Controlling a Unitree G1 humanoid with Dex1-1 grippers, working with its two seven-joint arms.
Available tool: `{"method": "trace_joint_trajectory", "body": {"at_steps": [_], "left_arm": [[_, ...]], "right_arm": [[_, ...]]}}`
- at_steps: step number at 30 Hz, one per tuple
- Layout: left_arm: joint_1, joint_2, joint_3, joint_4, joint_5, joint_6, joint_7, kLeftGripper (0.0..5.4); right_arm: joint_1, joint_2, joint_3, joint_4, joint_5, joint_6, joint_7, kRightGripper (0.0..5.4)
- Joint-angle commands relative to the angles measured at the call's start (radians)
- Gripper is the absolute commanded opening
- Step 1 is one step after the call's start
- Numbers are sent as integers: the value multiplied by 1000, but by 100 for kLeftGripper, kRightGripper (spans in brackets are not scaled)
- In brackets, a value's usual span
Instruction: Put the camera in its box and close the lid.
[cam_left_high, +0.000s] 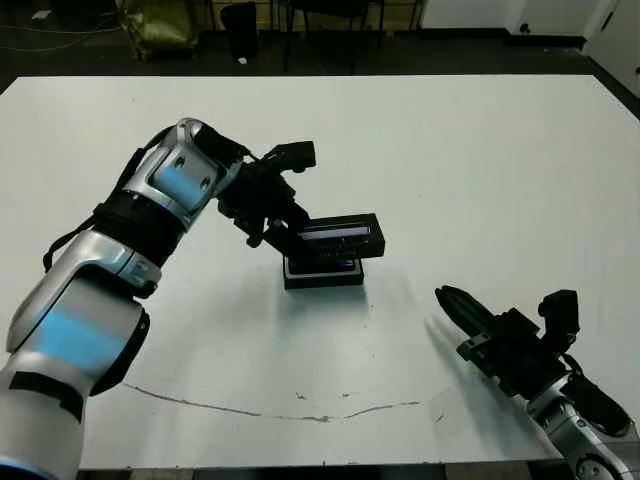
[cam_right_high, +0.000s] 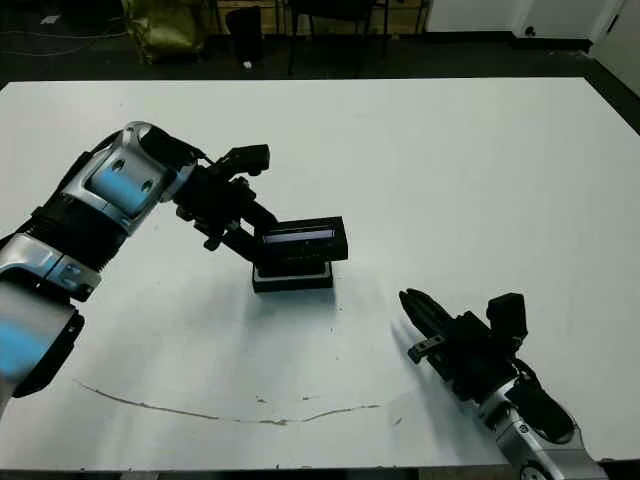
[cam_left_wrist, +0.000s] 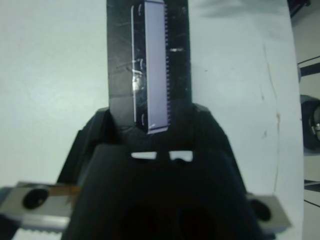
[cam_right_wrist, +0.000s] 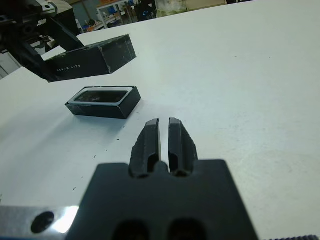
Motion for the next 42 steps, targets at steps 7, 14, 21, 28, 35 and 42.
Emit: {"method": "trace_joint_trajectory", "body": {"at_steps": [7,14,21,28,35,42], "left_arm": [[11,9,-2,28,40,-18,10,226],[35,32,13,29,40,-12,15,226],[40,35,0,21,49,7,15,226],[39,18,-34,18,61,57,3,226],[44,-5,-39,38,55,49,-8,226],[45,-17,-39,71,61,40,-6,226]], "right_arm": [[12,-5,3,8,-20,-9,-5,0],[11,2,3,24,-20,-19,2,0],[14,2,13,6,-23,-1,-15,0],[28,0,26,-35,-36,22,-57,0],[37,3,31,-24,-45,0,-57,0],[47,7,28,-50,-32,16,-69,0]]}}
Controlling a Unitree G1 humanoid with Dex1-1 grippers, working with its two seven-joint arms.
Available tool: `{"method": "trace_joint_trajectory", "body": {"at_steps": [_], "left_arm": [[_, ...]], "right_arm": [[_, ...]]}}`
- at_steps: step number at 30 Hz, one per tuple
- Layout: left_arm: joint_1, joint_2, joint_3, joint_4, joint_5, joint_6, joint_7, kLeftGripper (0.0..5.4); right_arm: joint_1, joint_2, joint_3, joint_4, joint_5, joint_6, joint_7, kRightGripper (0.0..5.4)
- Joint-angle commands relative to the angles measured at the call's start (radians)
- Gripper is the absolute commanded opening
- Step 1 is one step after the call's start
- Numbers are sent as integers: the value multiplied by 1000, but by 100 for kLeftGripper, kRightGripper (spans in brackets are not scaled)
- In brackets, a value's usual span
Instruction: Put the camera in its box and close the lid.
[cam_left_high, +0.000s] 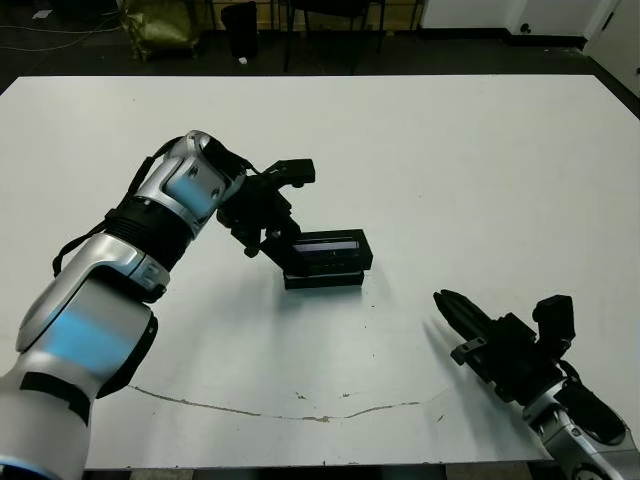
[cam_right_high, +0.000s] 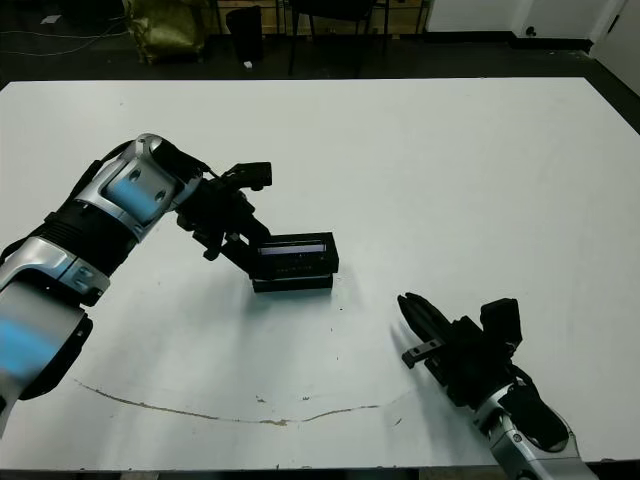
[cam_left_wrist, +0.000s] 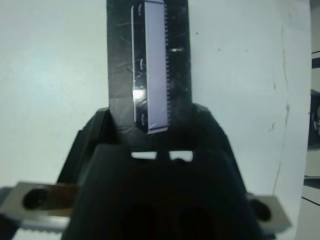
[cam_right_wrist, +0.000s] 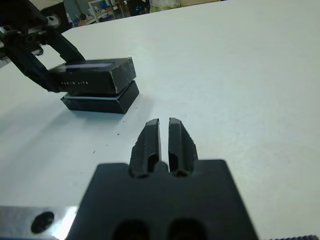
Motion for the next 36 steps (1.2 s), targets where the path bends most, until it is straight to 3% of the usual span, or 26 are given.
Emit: {"method": "trace_joint_trajectory", "body": {"at_steps": [1,6,19,36], "left_arm": [[24,0,-5,28,13,-18,3,226],[32,4,-6,27,18,-23,11,226],[54,6,-3,27,21,-57,19,226],[64,21,-2,26,26,-36,30,226]], "right_arm": [[13,-1,-2,3,-13,4,-7,0],[16,-5,-1,9,-19,-3,0,0],[29,-9,-4,-97,-13,109,-80,0],[17,-18,-6,-86,-9,107,-63,0]]}}
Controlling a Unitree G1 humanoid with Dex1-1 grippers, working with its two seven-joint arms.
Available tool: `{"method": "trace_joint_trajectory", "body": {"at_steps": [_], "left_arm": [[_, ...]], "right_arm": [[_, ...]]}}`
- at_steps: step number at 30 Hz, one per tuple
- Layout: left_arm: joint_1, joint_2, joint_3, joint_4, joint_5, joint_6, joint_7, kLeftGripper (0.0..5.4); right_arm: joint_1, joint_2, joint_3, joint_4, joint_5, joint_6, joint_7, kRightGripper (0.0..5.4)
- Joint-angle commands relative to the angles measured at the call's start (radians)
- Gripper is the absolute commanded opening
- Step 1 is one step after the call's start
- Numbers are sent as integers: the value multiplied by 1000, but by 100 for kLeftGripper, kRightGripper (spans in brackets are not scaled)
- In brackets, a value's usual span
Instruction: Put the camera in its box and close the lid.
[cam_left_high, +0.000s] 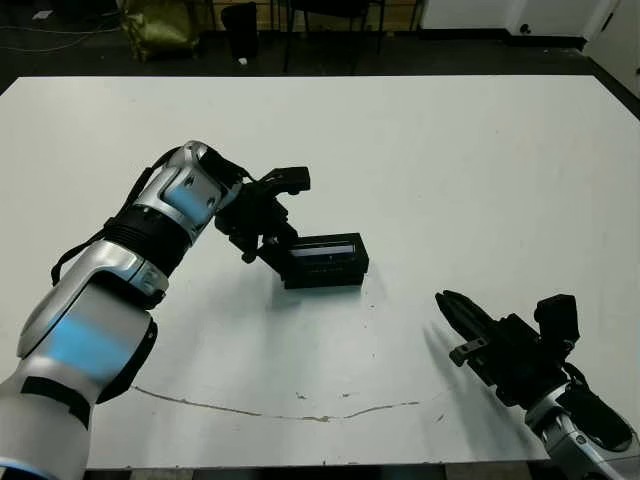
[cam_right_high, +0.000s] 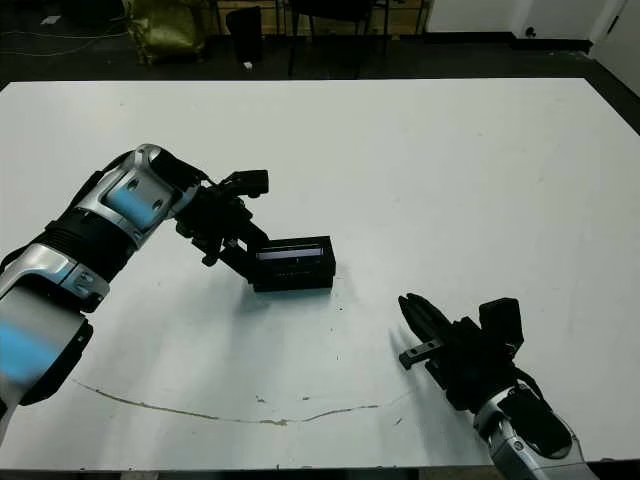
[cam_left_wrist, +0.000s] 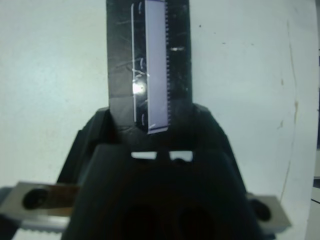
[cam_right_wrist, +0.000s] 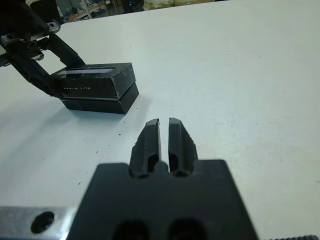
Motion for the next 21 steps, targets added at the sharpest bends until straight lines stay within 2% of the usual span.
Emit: {"method": "trace_joint_trajectory", "body": {"at_steps": [1,6,12,16,21], "left_arm": [[37,14,-10,16,23,22,8,226],[48,16,-8,17,21,18,13,226],[63,33,-7,-4,26,-11,16,226],[68,39,-6,-7,24,10,13,226],[73,56,0,-22,23,3,20,226]], "right_arm": [[0,-11,-7,27,4,11,14,0],[-2,-11,-5,53,-15,-31,40,0],[-3,-12,-7,33,-6,-2,23,0],[-7,-10,-6,28,-2,20,11,0],[-13,-14,-3,65,-18,-25,45,0]]}}
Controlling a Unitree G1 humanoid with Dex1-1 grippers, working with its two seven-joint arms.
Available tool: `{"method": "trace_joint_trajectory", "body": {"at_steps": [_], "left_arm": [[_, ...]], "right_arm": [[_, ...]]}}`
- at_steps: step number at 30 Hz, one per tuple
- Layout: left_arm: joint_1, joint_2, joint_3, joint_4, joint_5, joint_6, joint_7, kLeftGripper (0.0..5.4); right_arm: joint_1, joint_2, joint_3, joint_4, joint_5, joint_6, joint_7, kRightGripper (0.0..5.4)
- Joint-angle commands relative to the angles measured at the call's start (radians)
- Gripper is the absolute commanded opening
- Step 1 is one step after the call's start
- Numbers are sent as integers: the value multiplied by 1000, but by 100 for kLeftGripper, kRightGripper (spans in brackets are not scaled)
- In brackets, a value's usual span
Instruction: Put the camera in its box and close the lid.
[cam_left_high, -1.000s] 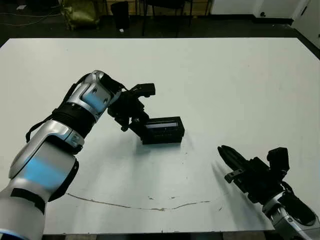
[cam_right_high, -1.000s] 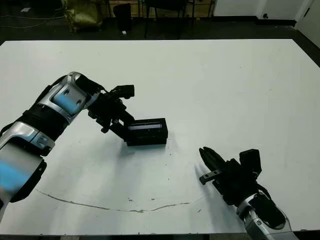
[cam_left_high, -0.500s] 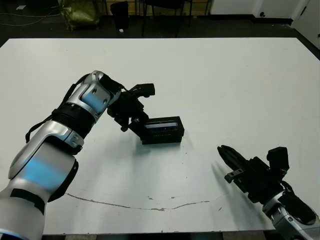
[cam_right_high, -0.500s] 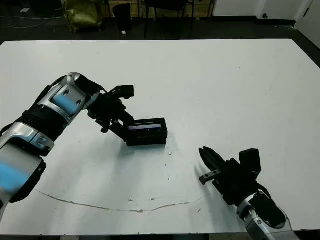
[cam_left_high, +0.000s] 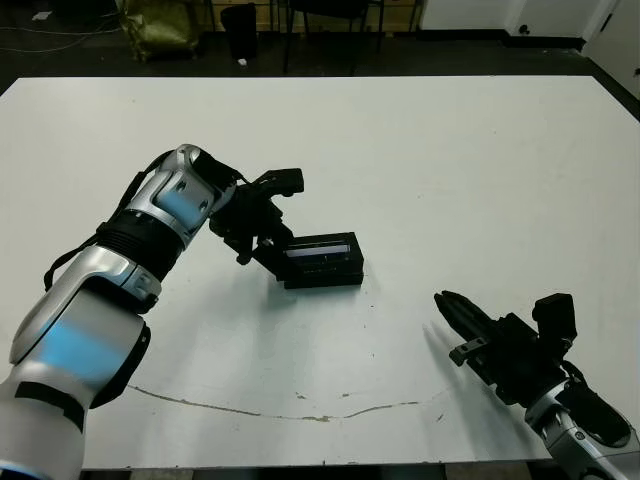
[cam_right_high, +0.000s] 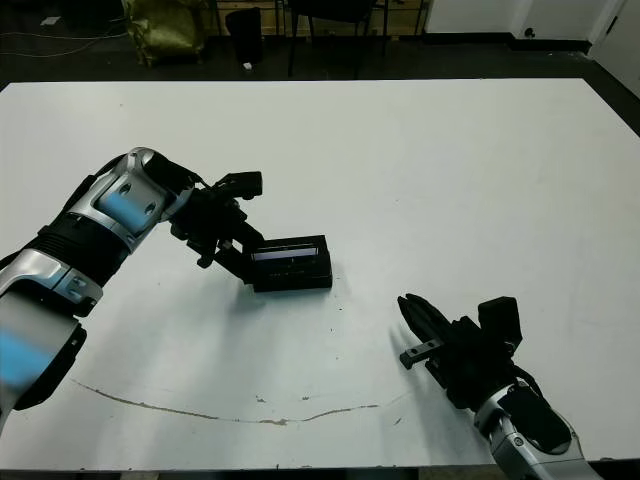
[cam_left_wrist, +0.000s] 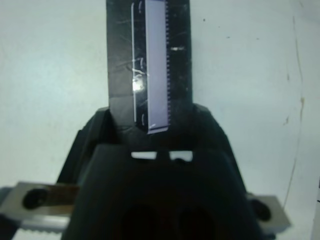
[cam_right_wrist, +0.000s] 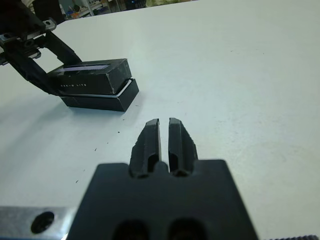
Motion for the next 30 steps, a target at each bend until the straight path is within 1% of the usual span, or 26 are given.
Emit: {"method": "trace_joint_trajectory", "body": {"at_steps": [1,3,6,10,17,21,24,30], "left_arm": [[38,26,-9,0,25,4,12,226],[38,33,-8,-6,27,6,17,226],[36,43,-3,-13,24,17,18,226],[40,53,1,-19,22,12,27,226],[65,40,5,-22,13,9,40,226],[79,20,9,-17,6,-6,46,226],[90,12,17,-26,2,-30,58,226],[98,-5,31,-26,-10,-27,55,226]], "right_arm": [[1,-11,-4,33,-13,-18,18,0],[-1,-11,-5,35,-13,-14,17,0],[-7,1,-8,62,3,-34,38,0],[-17,-6,-5,68,0,-28,42,0],[-19,-4,-13,94,7,-53,67,0],[-16,-12,-19,67,7,-27,54,0],[-13,-15,-17,53,-4,-21,44,0],[-15,-14,-17,60,3,-12,44,0]]}}
